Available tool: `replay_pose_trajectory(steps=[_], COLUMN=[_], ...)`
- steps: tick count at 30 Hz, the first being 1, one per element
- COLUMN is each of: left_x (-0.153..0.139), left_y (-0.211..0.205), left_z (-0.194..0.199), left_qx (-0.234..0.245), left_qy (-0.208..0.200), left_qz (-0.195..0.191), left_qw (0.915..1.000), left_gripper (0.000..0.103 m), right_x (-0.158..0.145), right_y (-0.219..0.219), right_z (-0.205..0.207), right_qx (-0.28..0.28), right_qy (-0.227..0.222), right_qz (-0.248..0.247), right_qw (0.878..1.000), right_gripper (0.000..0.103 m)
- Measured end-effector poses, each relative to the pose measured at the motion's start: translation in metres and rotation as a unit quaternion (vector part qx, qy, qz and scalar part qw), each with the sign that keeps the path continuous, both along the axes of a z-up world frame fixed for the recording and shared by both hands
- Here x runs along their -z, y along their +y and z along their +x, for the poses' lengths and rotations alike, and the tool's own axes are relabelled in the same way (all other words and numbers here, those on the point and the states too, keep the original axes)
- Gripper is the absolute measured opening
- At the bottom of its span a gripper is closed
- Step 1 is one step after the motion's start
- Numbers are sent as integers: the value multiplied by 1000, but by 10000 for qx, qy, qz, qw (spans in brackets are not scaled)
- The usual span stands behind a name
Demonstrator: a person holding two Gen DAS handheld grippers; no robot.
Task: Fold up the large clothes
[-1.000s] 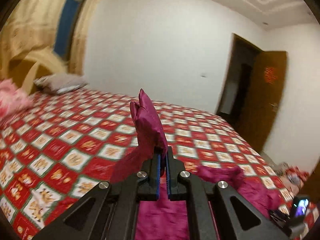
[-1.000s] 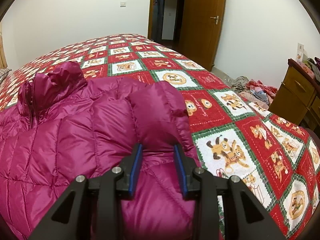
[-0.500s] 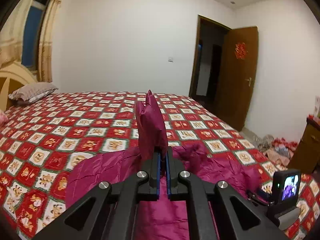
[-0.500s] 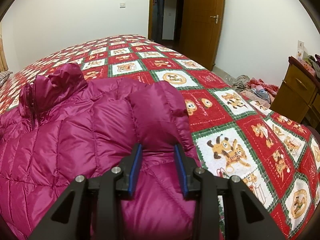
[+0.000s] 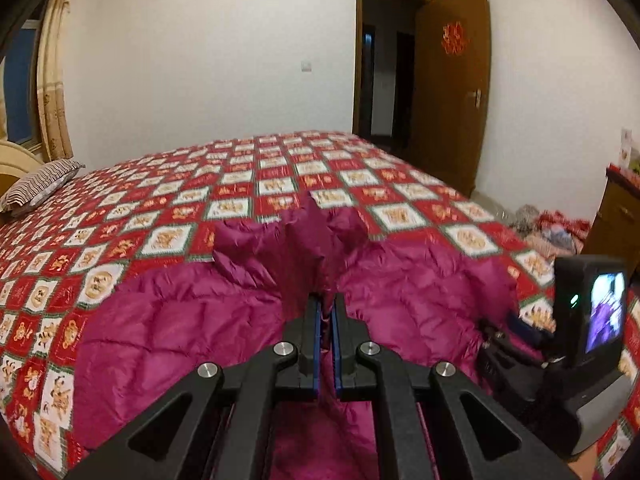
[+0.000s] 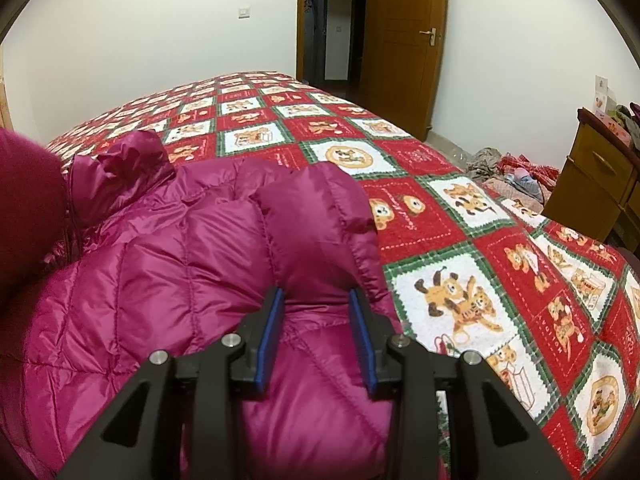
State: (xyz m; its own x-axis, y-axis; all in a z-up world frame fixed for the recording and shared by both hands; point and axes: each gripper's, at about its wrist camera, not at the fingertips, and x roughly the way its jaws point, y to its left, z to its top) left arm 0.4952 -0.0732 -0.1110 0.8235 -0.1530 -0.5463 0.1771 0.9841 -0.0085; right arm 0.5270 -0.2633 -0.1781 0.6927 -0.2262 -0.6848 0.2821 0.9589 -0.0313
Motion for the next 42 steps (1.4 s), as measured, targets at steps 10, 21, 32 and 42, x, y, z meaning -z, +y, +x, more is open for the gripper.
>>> replay_pose_trajectory(steps=[10, 21, 32, 42], left_x=[10, -24, -35, -17], left_y=[-14, 8, 42, 92], left_z=[0, -36, -44, -44], left_qx=[-234, -785, -1068, -1514], left_qy=[484, -183, -27, 284], left_qz=[746, 1042, 972, 813], left_qw=[9958, 9913, 9895, 9847], left_gripper=[7, 79, 79, 79], right_x=[0, 0, 0, -53], right_y=[0, -1, 1, 6], right_z=[0, 0, 1, -38], right_qx=[6, 13, 8, -334], right_qy=[-21, -19, 17, -608], right_qz=[35, 23, -12, 808], right_qw=[10000, 10000, 10000, 9943], right_gripper=[38, 39, 42, 77])
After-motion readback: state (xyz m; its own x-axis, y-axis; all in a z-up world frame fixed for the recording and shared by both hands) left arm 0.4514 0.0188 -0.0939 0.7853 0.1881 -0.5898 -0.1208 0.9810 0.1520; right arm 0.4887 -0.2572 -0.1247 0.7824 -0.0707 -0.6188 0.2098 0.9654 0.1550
